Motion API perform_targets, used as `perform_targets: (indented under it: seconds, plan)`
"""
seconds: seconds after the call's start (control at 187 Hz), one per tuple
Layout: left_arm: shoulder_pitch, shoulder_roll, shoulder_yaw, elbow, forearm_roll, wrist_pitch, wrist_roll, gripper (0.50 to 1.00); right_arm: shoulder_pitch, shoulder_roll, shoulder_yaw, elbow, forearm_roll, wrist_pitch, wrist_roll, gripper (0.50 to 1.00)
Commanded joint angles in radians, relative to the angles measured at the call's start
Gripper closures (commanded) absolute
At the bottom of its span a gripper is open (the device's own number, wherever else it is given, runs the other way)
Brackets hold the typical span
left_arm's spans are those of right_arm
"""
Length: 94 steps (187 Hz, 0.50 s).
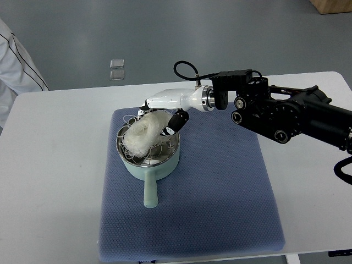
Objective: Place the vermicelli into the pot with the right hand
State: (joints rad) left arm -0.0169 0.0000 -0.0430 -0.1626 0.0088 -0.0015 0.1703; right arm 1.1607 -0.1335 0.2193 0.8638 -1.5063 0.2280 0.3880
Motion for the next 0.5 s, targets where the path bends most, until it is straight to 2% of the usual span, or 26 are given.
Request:
perform_targets:
  seconds: [0.0,0.235,0.267,0.326,0.411,0.497]
  plan:
    - [0.0,0.0,0.0,0.0,-0.001,0.0,0.0,0.5,0.001,0.0,0.0,-0.002,0.0,-0.006,0.0,0.748]
    - [0.0,0.0,0.0,0.0,0.0,0.0,0.0,0.5,-0.001,-0.003,0.002,-0.005,0.001,-0.009,0.0,0.711]
    - [0.0,0.0,0.0,0.0,0.0,0.0,0.0,0.5,0.001,-0.003,0.002,-0.005,0.001,-0.01,0.002,0.699]
    - [0.0,0.0,0.0,0.0,0.0,0.0,0.0,0.5,0.001,-0.005,0.002,-0.005,0.005,-0.009,0.002,0.644]
    - [0.0,0.0,0.0,0.0,0.0,0.0,0.0,0.5,0.004,-0.009,0.011,-0.005,0.014,-0.009,0.002,0.609]
    - [0.0,0.0,0.0,0.0,0.0,0.0,0.0,0.5,0.011,-0.017,0.018,-0.005,0.018,-0.009,0.003,0.605]
